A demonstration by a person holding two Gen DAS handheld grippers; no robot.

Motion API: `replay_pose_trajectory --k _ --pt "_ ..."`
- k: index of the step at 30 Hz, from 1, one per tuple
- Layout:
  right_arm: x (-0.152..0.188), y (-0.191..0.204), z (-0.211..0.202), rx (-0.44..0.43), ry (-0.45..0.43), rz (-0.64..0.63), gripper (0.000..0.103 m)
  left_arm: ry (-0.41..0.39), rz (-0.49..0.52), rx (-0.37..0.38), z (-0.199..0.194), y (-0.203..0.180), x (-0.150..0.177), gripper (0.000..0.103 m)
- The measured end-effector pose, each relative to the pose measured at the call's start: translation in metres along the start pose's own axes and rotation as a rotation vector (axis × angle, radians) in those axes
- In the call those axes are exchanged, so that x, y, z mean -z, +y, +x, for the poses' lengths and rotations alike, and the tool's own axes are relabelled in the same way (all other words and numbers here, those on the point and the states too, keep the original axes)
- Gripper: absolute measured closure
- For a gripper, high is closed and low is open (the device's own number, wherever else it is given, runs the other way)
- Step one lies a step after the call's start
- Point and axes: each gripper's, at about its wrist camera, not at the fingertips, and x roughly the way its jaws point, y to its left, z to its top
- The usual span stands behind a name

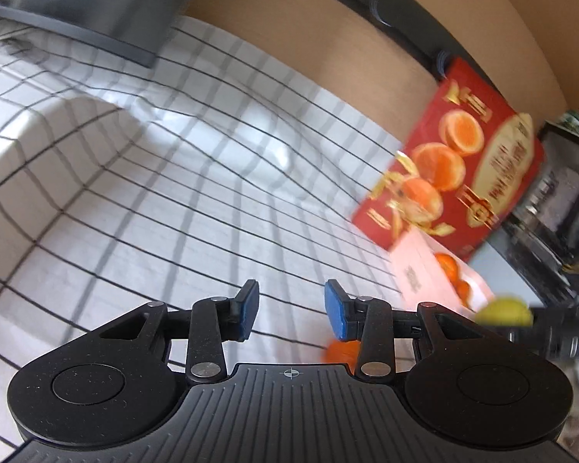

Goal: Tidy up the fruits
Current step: 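Grasp the mandarin with the left gripper while the right gripper holds the pear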

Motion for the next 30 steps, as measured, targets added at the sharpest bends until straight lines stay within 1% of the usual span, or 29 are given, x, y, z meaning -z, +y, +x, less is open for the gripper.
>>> replay_pose_trajectory --k 2,3,5,9,10,13,14,15,17,19,21,22,23,26,28,30 --pt "0.022 -0.011 -0.014 -0.003 0.005 0.029 0.034 0.026 0.06 0.016 0.0 -0.015 0.0 0.061" --pt "0.033 -0.017 -0.019 0.001 0.006 0.043 0.034 0.038 0.092 0.011 0.002 -0.022 0.001 0.061" --pt "0.054 -0.027 -0.027 0.033 -0.004 0.054 0.034 0.064 0.167 -0.019 0.006 -0.038 0.004 0.061" --pt "0.084 -0.04 -0.032 0.118 -0.016 0.027 0.034 0.103 0.308 -0.085 0.021 -0.066 0.019 0.061" --pt "0.09 -0.045 -0.03 0.119 -0.011 0.037 0.034 0.101 0.331 -0.092 0.023 -0.071 0.023 0.059" --pt "0.1 -0.055 -0.027 0.096 -0.003 0.084 0.034 0.115 0.379 -0.088 0.032 -0.085 0.032 0.059" --pt "0.103 -0.058 -0.025 0.09 -0.007 0.092 0.033 0.127 0.391 -0.085 0.035 -0.089 0.036 0.058" --pt "0.106 -0.059 -0.026 0.086 -0.031 0.092 0.034 0.142 0.407 -0.089 0.038 -0.093 0.039 0.056" --pt "0.111 -0.056 -0.029 0.092 -0.05 0.072 0.034 0.174 0.436 -0.096 0.044 -0.098 0.045 0.057" --pt "0.114 -0.054 -0.029 0.101 -0.067 0.044 0.034 0.205 0.437 -0.084 0.048 -0.1 0.05 0.056" --pt "0.116 -0.05 -0.03 0.113 -0.091 0.022 0.033 0.202 0.434 -0.087 0.048 -0.099 0.052 0.056" --pt "0.118 -0.049 -0.03 0.12 -0.098 0.015 0.032 0.202 0.43 -0.09 0.047 -0.098 0.052 0.055" --pt "0.119 -0.049 -0.03 0.125 -0.103 0.014 0.027 0.2 0.422 -0.094 0.047 -0.098 0.051 0.055" --pt "0.12 -0.055 -0.028 0.113 -0.095 0.042 0.023 0.191 0.404 -0.114 0.045 -0.095 0.047 0.054" --pt "0.12 -0.059 -0.028 0.105 -0.092 0.07 0.02 0.195 0.388 -0.123 0.046 -0.093 0.046 0.06" --pt "0.12 -0.063 -0.026 0.094 -0.078 0.099 0.018 0.191 0.368 -0.124 0.047 -0.092 0.045 0.06"
